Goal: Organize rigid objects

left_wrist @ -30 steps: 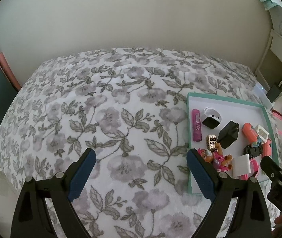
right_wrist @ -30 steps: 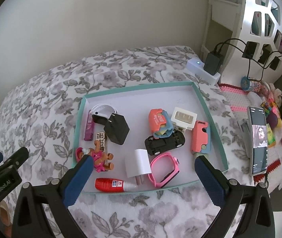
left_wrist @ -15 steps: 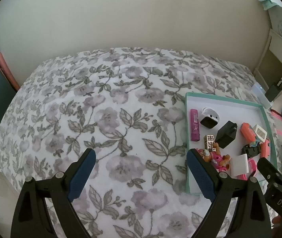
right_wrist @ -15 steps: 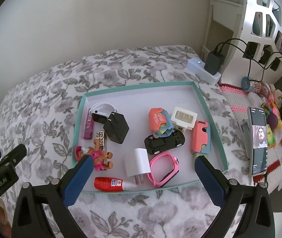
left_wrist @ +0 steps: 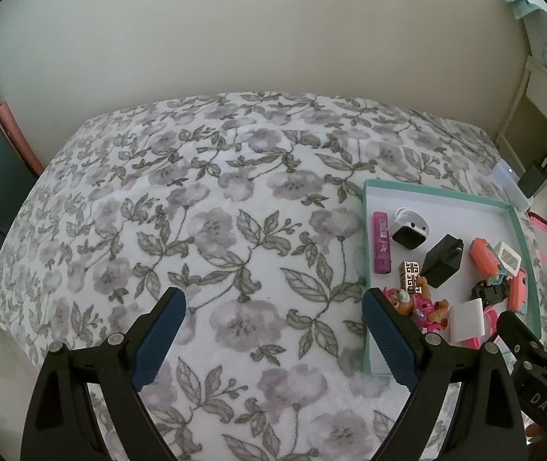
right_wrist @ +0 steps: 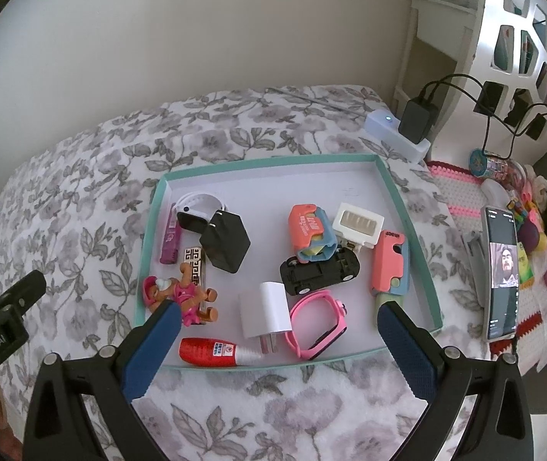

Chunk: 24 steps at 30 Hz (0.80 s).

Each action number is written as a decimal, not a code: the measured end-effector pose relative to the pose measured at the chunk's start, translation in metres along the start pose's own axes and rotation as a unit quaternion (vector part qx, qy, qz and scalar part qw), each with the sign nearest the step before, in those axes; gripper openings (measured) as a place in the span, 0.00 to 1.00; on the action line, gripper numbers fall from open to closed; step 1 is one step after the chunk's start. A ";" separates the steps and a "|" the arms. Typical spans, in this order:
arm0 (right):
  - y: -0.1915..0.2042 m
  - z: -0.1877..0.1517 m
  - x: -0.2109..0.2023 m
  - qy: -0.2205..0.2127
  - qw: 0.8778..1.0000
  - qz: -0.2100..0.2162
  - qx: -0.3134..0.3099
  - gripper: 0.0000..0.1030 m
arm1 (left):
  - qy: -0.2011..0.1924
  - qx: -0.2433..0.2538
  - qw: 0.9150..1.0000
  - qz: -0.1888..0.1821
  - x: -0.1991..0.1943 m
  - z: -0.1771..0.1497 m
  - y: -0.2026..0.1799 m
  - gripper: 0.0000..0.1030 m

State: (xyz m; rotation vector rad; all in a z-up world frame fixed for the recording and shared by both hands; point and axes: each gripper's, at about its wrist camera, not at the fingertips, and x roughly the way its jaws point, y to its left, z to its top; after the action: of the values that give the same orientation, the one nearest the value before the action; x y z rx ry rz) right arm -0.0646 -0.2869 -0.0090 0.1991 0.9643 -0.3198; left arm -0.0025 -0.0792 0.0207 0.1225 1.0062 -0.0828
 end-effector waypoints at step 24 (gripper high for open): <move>0.001 -0.002 0.003 0.006 1.000 -0.003 -0.009 1.00 | 0.002 -0.007 1.000 0.008 0.000 -0.001 0.004 0.91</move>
State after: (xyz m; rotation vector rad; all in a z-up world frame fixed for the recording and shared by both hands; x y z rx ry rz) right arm -0.0644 -0.2859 -0.0128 0.1816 0.9787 -0.3168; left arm -0.0027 -0.0754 0.0204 0.1174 1.0103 -0.0616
